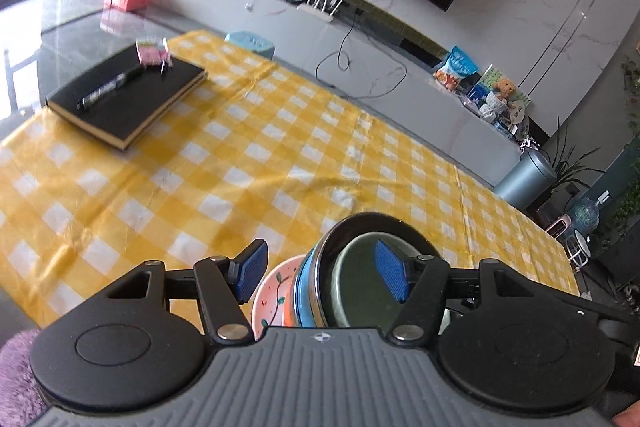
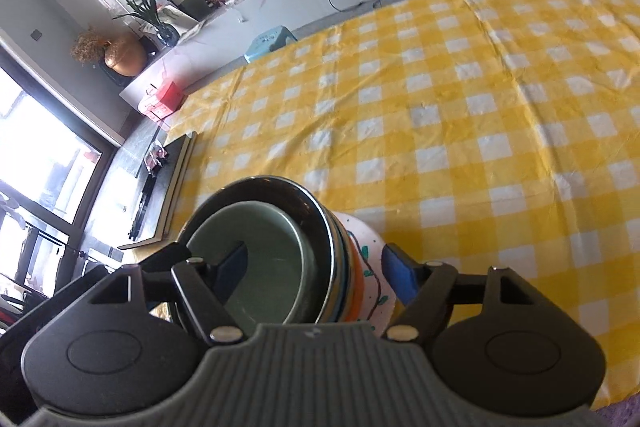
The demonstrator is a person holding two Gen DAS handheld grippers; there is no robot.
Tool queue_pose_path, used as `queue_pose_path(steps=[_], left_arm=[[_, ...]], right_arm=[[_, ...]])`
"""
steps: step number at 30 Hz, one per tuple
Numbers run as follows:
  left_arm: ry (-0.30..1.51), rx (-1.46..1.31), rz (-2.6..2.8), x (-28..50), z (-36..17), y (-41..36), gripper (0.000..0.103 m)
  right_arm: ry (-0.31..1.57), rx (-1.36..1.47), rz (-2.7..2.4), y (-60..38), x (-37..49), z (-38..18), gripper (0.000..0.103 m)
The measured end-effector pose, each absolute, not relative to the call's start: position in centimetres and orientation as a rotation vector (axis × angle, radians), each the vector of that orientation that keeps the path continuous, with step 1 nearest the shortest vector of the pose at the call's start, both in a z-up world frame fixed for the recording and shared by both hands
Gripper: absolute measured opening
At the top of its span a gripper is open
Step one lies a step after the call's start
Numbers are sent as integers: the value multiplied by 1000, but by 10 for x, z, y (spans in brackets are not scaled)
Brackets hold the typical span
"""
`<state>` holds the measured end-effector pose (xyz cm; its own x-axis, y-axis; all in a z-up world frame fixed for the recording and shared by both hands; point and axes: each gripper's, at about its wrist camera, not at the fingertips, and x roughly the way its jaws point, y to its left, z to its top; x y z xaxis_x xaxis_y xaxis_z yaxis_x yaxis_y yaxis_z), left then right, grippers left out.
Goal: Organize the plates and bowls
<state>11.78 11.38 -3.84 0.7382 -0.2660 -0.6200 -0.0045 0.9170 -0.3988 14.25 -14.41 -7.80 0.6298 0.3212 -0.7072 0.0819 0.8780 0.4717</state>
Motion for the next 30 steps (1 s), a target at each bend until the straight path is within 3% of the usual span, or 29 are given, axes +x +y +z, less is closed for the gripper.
queue_pose_path(steps=[13, 20, 30], left_arm=[[485, -44, -196, 26, 7, 67, 73], [425, 89, -163, -4, -2, 48, 73], [441, 167, -155, -20, -30, 34, 83]], right_arm=[[614, 282, 100, -165, 45, -29, 80], [549, 198, 49, -171, -9, -38, 81], [462, 97, -13, -169, -52, -60, 85]])
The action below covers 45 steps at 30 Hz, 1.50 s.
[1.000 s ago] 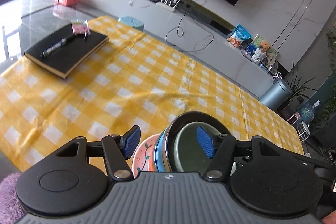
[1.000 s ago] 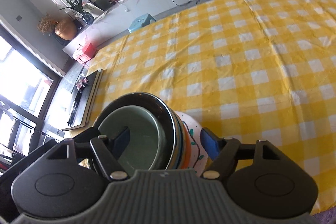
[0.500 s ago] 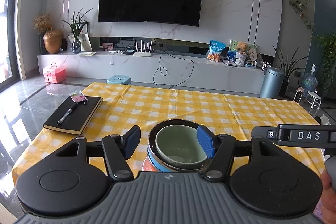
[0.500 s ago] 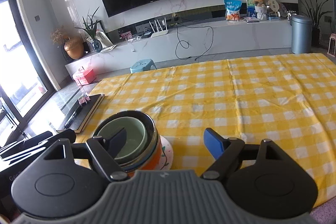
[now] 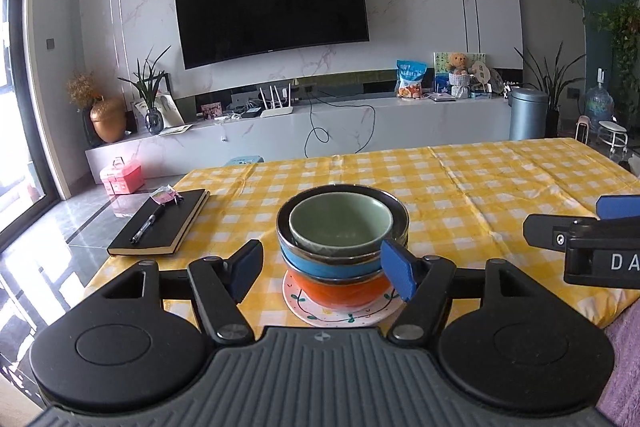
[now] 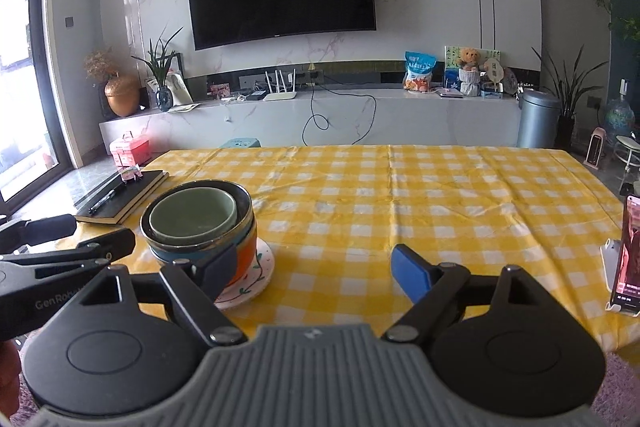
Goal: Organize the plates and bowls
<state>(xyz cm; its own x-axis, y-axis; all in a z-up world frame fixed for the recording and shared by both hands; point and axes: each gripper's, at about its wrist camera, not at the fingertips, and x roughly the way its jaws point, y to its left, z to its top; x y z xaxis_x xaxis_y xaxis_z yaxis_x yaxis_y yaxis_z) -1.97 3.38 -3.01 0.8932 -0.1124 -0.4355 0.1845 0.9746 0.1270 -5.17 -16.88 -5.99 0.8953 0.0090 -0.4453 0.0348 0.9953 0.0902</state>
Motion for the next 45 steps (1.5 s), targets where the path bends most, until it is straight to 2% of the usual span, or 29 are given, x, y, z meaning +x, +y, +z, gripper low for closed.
queue_pose_path(steps=[2, 18, 28, 45], left_arm=[[462, 180, -156, -18, -36, 30, 88], [661, 151, -92, 8, -83, 41, 88], [694, 179, -116, 8, -90, 34, 88], [678, 175, -115, 5, -84, 35, 88]], right_arm=[[454, 102, -30, -169, -54, -65, 85], [599, 50, -10, -162, -21, -116, 85], [648, 52, 1, -160, -12, -129, 85], [620, 33, 5, -156, -20, -124, 85]])
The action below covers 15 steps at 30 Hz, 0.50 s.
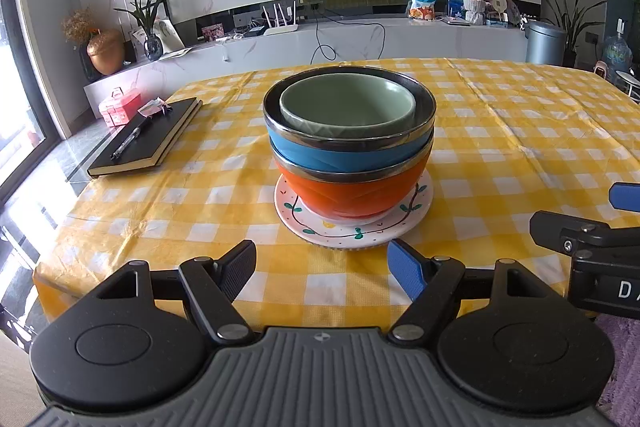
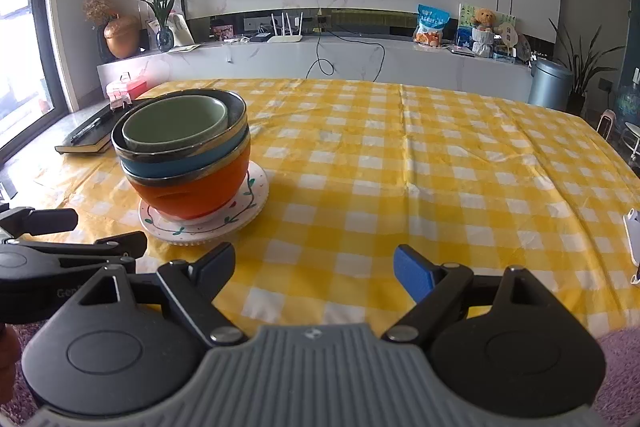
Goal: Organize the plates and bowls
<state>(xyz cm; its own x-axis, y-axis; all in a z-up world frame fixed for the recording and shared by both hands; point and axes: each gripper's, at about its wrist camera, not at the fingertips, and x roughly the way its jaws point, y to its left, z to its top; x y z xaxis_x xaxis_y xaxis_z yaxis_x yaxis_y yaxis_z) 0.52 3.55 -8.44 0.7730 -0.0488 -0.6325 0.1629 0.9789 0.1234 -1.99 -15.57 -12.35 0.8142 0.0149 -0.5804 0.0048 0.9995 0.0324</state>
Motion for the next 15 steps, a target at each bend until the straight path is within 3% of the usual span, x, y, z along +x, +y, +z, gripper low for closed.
queue_pose_path(steps=[15], left_arm=[[684, 172, -116, 3, -84, 36, 88]], right_arm=[[613, 27, 7, -155, -21, -122, 85]])
